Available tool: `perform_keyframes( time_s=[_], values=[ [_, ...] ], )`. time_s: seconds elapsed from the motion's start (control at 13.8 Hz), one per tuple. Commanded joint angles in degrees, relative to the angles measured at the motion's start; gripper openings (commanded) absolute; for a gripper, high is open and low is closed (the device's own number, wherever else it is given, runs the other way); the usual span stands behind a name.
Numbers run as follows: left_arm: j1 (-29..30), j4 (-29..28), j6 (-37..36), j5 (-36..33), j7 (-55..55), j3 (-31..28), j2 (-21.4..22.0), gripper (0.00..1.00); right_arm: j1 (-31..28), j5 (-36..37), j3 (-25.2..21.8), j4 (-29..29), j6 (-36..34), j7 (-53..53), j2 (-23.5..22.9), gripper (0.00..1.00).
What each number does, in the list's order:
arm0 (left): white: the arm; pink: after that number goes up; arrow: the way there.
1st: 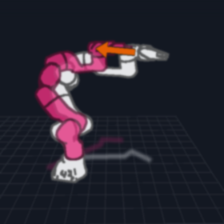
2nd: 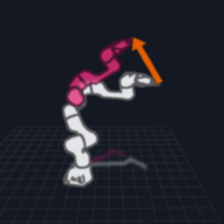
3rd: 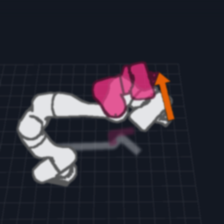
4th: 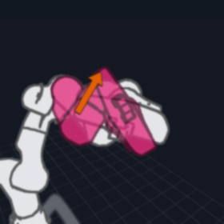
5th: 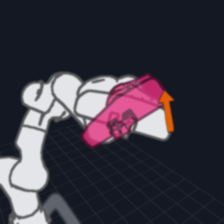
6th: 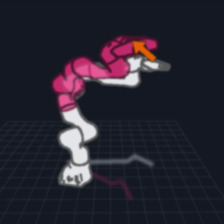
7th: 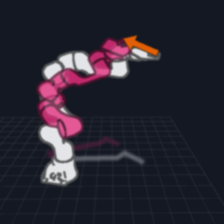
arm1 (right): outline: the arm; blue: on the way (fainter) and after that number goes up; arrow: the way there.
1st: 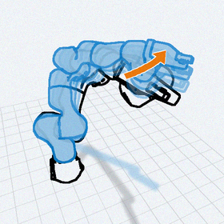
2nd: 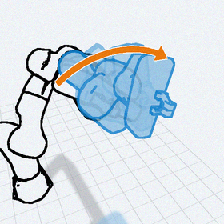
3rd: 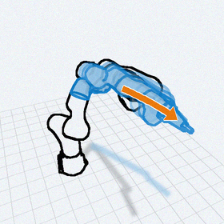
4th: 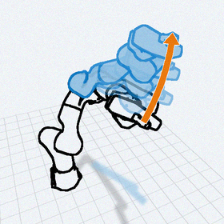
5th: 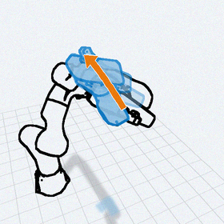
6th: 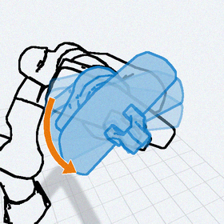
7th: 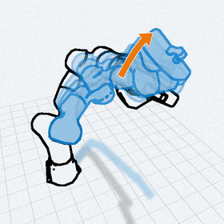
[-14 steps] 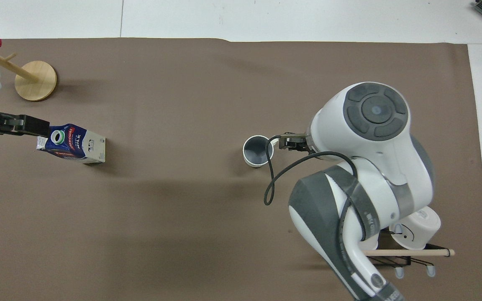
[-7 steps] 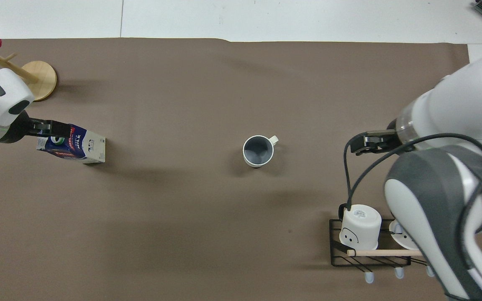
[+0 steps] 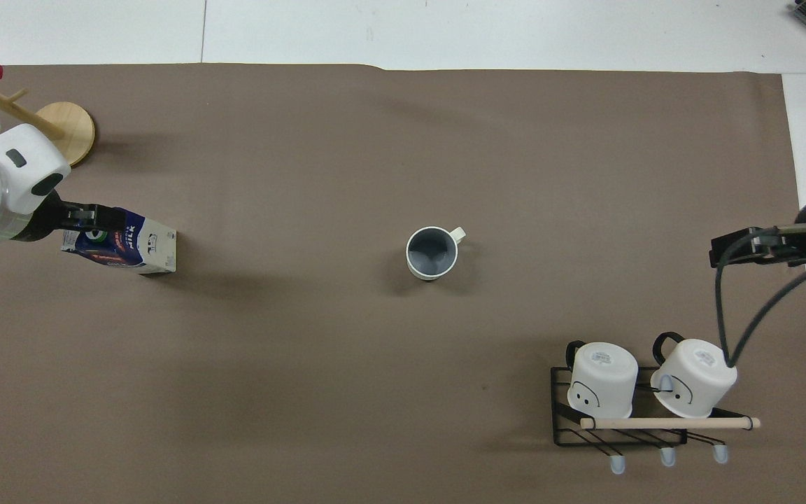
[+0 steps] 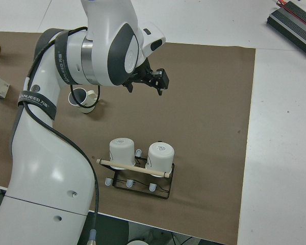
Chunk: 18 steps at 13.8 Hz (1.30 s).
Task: Place cup and milk on table
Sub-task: 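Lift the milk carton with the left gripper and carry it toward the mug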
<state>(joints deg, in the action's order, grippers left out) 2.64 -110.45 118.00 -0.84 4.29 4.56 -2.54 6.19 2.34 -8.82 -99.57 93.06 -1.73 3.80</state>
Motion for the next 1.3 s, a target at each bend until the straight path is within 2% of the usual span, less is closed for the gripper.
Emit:
perform_keyframes(
  time_s=[0.0,0.22,0.29,0.43,0.51,0.65,0.87,1.01,1.23],
  values=[
    [0.9,-2.6,2.9,0.7,0.5,0.5,0.7,1.00,-3.3,-1.5,0.6,-0.3,-0.3,-4.0,1.6,1.00],
    [0.9,-2.7,2.5,0.7,0.3,0.4,0.5,1.00,-3.3,-1.6,0.7,4.6,-1.1,-4.1,1.4,1.00],
    [0.8,-2.7,2.0,0.7,0.0,0.5,0.6,0.94,-3.3,-1.6,0.8,6.8,-2.6,-4.0,1.4,1.00],
    [0.7,-2.7,1.6,0.7,0.0,0.5,0.6,0.60,-3.2,-1.6,1.0,10.8,-5.9,-3.9,1.4,1.00],
    [0.7,-2.6,1.6,0.7,0.0,0.5,0.6,0.53,-3.2,-1.5,1.3,12.2,-7.7,-3.9,1.5,1.00],
    [0.5,-2.5,1.5,0.7,0.1,0.5,0.5,0.50,-2.7,-0.3,1.5,13.8,-10.1,-3.8,1.6,1.00],
    [0.2,-1.7,1.3,0.7,0.0,0.5,1.0,0.50,-2.3,-0.5,1.7,11.1,-7.6,-3.5,3.1,1.00],
    [-0.3,0.1,-1.4,0.7,-0.2,1.0,1.6,0.50,-2.3,-0.6,1.9,10.7,-7.5,-3.6,3.3,1.00],
    [-4.8,2.1,-2.3,0.2,-4.7,1.2,1.4,0.51,-2.4,-0.2,1.8,11.6,-11.2,-3.8,2.9,1.00]
  ],
)
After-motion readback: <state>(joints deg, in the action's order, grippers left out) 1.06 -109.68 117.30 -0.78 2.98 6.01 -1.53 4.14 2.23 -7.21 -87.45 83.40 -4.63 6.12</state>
